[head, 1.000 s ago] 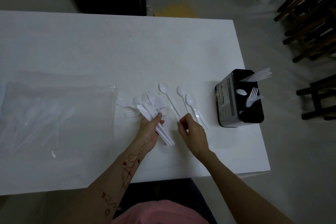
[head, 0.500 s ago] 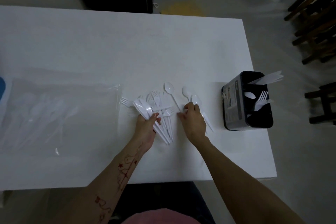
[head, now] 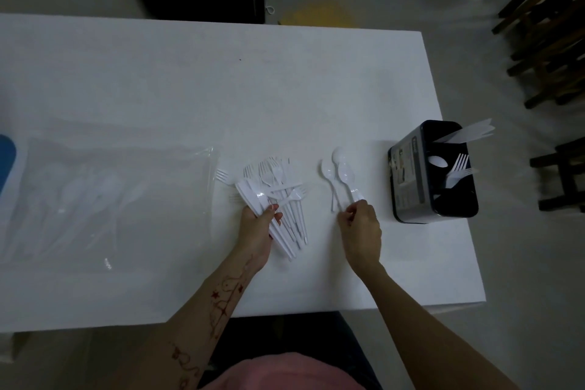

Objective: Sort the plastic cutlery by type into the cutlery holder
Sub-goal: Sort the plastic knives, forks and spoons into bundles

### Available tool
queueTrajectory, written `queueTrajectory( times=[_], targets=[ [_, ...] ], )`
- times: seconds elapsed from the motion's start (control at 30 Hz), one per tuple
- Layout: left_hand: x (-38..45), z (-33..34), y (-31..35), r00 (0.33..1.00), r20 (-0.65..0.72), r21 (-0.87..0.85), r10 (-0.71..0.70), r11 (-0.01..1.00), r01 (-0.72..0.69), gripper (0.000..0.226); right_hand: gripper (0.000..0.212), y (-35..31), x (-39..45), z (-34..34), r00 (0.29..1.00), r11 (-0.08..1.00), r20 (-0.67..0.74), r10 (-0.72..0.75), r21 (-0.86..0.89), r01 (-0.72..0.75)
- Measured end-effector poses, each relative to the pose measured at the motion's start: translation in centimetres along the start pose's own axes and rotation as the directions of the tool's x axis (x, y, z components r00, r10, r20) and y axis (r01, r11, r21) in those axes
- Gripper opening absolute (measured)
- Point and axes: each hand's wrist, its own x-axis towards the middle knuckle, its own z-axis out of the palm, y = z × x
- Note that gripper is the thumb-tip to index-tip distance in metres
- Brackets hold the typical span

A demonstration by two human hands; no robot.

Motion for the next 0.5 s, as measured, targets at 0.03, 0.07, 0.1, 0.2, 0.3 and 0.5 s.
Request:
queueTrajectory(
  times=[0.03, 0.07, 0.1, 0.2, 0.3, 0.5],
  targets=[
    [0.0, -0.2, -0.1, 1.0, -0.007, 0.012, -0.004, 1.0, 0.004, 0.028, 0.015, -0.4, -0.3, 0.2, 1.0, 1.0, -0.005, -0.019, 0.014, 0.019],
    [0.0, -0.4, -0.1, 1.0, -0.016, 0.02, -0.01, 1.0, 0.01, 0.028, 0.019, -1.0, -0.5, 0.4, 0.999, 0.999, -0.001, -0.046, 0.029, 0.046],
    [0.0, -0.6, -0.1, 0.999, -0.029, 0.027, -0.014, 1.0, 0.015, 0.028, 0.022, -1.8, -0.5, 0.7, 0.997, 0.997, 0.021, -0.071, 0.043, 0.07],
    [-0.1, -1.3, 0.1, 0.997, -0.071, 0.057, -0.014, 0.998, 0.018, 0.027, 0.03, -4.4, 0.4, 2.2, 0.99, 0.992, 0.114, -0.085, 0.108, 0.072],
    [0.0, -2.0, 0.3, 0.997, -0.081, 0.062, -0.014, 0.998, 0.019, 0.026, 0.025, -6.4, 1.4, 3.2, 0.988, 0.973, 0.153, 0.02, 0.226, -0.055],
    [0.2, -2.7, 0.4, 0.998, -0.063, 0.058, -0.031, 0.998, 0.034, 0.018, 0.013, -6.8, 3.2, 2.0, 0.974, 0.878, 0.167, 0.151, 0.429, -0.21]
  ],
)
